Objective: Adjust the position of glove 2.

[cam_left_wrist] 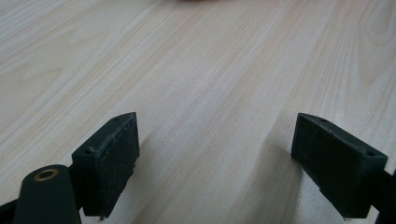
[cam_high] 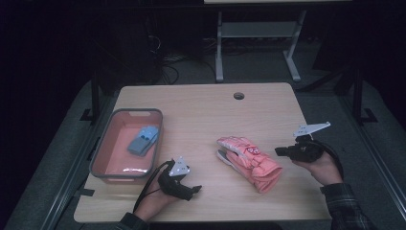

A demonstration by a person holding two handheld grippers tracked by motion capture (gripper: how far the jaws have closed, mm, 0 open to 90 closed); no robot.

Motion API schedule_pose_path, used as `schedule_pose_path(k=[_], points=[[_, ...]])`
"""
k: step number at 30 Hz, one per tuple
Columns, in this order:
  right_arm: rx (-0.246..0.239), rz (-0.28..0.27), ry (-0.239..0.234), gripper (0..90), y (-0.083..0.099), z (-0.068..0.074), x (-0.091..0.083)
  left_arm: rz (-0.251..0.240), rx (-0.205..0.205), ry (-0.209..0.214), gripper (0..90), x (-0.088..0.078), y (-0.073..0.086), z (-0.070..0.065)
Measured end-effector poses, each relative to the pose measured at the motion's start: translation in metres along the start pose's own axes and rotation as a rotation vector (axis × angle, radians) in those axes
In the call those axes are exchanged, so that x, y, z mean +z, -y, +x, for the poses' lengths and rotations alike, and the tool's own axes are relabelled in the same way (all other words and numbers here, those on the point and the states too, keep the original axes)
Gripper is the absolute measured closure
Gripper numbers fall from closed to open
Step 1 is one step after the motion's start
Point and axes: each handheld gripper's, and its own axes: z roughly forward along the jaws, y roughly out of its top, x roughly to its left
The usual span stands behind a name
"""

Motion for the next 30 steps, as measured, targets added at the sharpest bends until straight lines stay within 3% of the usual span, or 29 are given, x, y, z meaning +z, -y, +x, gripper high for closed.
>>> schedule_pose_path(k=[4,9,19,30], points=[[-0.016,0.057,-0.009,90.0,0.015,0.002,0.011,0.001,0.001,0.001,14.3,0.000,0.000,0.000],[-0.032,0.108,-0.032,90.0,0.022,0.005,0.023,0.006,-0.004,-0.003,14.4,0.000,-0.001,-0.001],[-0.093,0.134,-0.105,90.0,0.018,0.019,0.034,0.006,-0.002,-0.002,14.4,0.000,-0.001,0.000],[-0.186,0.170,-0.200,90.0,0.014,0.052,0.051,0.001,-0.001,-0.001,14.3,0.000,0.000,0.000]])
